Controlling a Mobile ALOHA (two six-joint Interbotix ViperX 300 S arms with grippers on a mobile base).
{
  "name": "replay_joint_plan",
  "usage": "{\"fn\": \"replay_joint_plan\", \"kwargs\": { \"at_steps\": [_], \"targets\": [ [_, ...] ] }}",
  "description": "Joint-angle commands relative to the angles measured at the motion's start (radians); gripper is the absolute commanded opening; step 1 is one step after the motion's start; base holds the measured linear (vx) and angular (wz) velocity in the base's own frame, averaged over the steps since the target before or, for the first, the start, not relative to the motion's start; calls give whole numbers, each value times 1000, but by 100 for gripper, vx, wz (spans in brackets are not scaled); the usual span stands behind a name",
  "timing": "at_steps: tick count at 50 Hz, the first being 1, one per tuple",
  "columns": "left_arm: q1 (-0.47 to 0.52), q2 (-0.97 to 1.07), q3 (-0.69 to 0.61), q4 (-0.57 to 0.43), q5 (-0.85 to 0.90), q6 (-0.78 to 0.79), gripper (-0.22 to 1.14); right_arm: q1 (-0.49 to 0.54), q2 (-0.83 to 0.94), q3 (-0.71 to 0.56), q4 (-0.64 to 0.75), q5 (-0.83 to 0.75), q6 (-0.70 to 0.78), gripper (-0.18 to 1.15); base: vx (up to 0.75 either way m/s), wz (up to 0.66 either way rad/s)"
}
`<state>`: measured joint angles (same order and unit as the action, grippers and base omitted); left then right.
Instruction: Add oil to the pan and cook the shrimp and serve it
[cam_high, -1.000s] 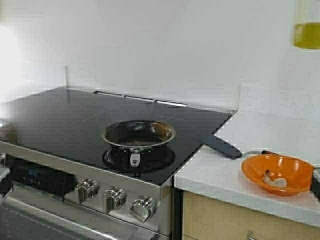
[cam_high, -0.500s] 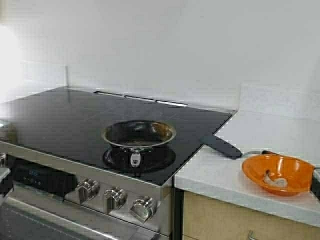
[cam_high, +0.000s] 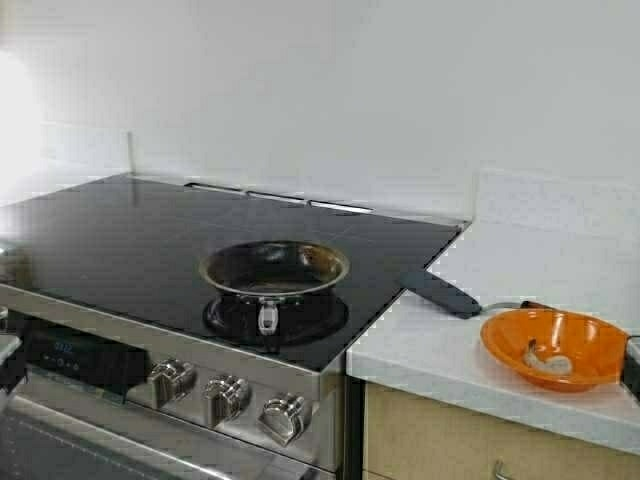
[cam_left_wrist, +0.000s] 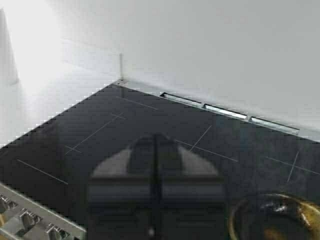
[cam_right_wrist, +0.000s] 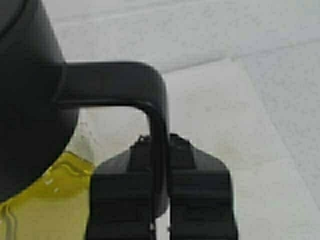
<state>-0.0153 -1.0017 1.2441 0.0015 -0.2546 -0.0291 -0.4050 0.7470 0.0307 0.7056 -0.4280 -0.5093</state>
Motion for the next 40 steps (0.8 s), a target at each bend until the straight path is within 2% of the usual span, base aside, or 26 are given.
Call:
{"fn": "replay_joint_plan", "kwargs": {
  "at_steps": [1, 8, 27, 40],
  "targets": [
    [2, 5, -9, 0, -8, 3, 3, -9, -5, -48, -109, -37, 123, 6, 0, 0],
    [2, 5, -8, 0, -8, 5, 3, -12, 35, -66, -184, -64, 213, 6, 0, 0],
    [2, 8, -6, 0, -8, 6, 3, -35, 149, -127, -193, -74, 219, 6, 0, 0],
    [2, 9, -5, 2, -8, 6, 3, -38, 179, -126, -193, -153, 218, 7, 0, 0]
  ]
}}
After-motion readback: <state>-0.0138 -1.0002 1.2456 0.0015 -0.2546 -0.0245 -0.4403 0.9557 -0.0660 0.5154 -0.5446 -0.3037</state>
